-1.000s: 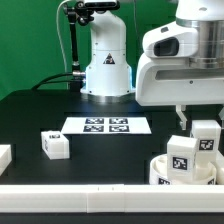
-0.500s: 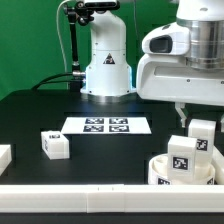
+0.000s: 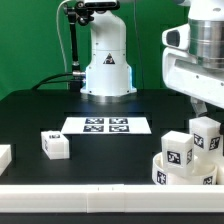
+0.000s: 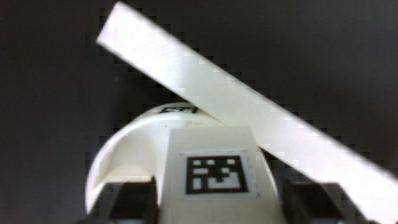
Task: Assemble stool
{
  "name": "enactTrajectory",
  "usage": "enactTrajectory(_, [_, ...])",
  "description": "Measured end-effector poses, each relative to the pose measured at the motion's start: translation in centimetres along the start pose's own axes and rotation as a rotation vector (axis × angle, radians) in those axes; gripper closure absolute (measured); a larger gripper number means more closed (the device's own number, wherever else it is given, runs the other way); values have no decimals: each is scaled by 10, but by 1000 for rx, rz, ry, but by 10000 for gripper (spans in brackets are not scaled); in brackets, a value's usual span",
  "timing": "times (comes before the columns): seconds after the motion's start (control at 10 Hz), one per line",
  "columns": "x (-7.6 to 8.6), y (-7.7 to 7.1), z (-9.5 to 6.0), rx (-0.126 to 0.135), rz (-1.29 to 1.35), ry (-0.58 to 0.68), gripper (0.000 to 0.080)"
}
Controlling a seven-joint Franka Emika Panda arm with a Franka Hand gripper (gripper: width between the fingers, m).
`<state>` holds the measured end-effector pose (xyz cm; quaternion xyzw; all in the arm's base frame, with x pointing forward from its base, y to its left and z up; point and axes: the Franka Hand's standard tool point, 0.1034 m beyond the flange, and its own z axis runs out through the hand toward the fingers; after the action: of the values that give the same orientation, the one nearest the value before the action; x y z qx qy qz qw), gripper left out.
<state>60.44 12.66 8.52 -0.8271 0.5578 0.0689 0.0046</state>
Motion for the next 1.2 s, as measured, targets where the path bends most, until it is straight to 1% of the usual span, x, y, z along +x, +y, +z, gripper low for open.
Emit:
enactTrajectory(0.1, [0, -1, 0, 18, 104, 6, 463])
enactTrajectory(0.2, [0, -1, 0, 28, 194, 11, 463])
enactTrajectory(0.6, [-1, -2, 0, 33, 372, -2, 463])
enactTrajectory(0.8, [-2, -4, 0, 40, 560, -22, 462])
enactTrajectory(0.9, [-2, -4, 1, 75, 660, -22, 462])
enactTrajectory(1.1, [-8, -5, 3, 161, 719, -25, 462])
enactTrajectory(1.2, [-11, -6, 3, 185, 722, -26, 462])
